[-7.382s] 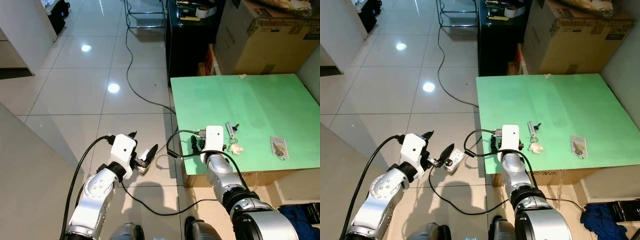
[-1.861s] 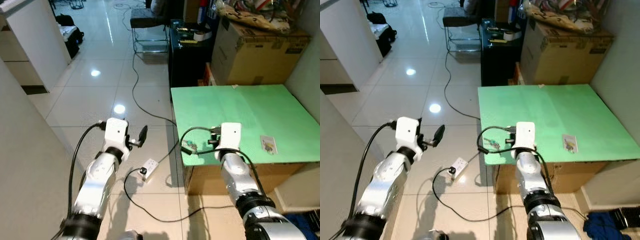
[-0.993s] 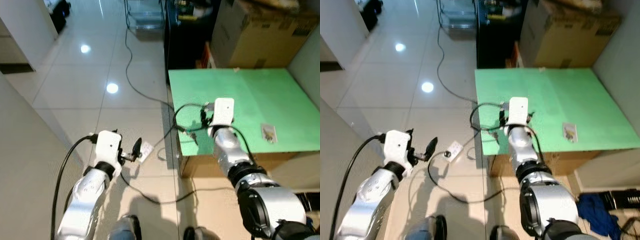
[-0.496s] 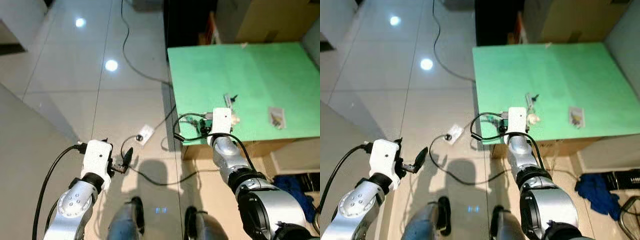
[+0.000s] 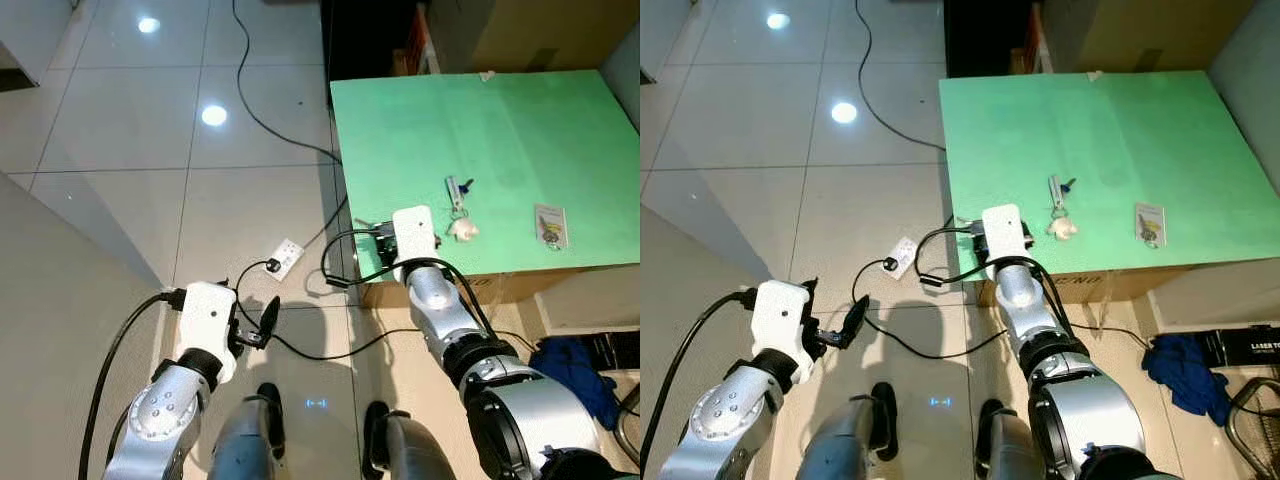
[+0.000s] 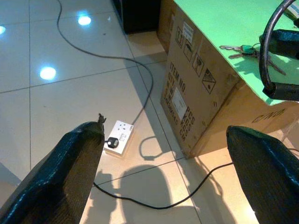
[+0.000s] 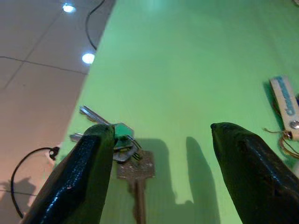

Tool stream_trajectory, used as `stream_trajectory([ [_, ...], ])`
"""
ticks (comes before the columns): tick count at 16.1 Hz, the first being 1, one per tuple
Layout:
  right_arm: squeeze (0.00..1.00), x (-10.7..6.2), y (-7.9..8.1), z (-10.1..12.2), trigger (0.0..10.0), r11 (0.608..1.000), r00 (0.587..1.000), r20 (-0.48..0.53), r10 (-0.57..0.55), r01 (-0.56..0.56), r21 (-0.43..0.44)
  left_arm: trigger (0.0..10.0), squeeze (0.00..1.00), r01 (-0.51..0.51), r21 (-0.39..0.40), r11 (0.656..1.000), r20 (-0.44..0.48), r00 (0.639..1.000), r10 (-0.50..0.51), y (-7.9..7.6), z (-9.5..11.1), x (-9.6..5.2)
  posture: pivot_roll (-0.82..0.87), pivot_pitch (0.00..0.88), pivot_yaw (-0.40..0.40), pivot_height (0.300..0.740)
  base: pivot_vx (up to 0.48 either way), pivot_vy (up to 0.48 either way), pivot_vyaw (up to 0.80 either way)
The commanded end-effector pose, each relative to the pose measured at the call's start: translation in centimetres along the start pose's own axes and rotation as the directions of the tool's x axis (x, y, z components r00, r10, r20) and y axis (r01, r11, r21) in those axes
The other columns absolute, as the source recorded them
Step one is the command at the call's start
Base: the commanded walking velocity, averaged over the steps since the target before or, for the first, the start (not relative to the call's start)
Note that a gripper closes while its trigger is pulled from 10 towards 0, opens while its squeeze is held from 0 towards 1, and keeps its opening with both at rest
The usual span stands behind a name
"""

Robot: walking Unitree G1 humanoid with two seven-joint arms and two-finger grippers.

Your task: Hang keys on a hook

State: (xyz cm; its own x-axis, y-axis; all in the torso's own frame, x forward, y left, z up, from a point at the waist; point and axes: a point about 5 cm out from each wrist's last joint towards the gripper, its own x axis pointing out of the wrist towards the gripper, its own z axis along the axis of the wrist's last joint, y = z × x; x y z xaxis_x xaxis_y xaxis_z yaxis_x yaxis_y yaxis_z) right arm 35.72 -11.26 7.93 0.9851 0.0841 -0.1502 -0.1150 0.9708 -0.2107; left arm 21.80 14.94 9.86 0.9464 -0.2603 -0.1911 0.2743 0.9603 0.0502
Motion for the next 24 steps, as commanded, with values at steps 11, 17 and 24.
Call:
stream_trajectory([
  [11, 0.0, -0.1, -0.8, -1.0, 2.0, 0.994, 0.995, -0.074, 0.072, -0.078, -0.081, 10.0, 0.0, -0.023, -0.007, 1.0, -0.051, 0.998, 0.023, 0.0, -0.6, -1.8, 0.23, 0.366, -0.013, 0.74, 0.0, 0.0, 0.0],
  [17, 0.0, -0.1, -0.4, -1.0, 0.0, 0.989, 0.99, -0.072, 0.123, -0.128, -0.072, 10.0, 0.0, 0.001, -0.011, 1.0, -0.062, 0.998, -0.001, -0.5, -0.9, -2.0, 0.21, 0.386, -0.028, 0.74, 0.0, 0.0, 0.0],
  [24, 0.0, -0.4, -0.3, -1.4, 0.0, 0.986, 0.987, -0.071, 0.146, -0.151, -0.069, 10.0, 0.0, 0.045, 0.009, 0.999, -0.061, 0.997, -0.044, -0.8, -0.9, -1.9, 0.21, 0.39, -0.011, 0.74, 0.0, 0.0, 0.0],
])
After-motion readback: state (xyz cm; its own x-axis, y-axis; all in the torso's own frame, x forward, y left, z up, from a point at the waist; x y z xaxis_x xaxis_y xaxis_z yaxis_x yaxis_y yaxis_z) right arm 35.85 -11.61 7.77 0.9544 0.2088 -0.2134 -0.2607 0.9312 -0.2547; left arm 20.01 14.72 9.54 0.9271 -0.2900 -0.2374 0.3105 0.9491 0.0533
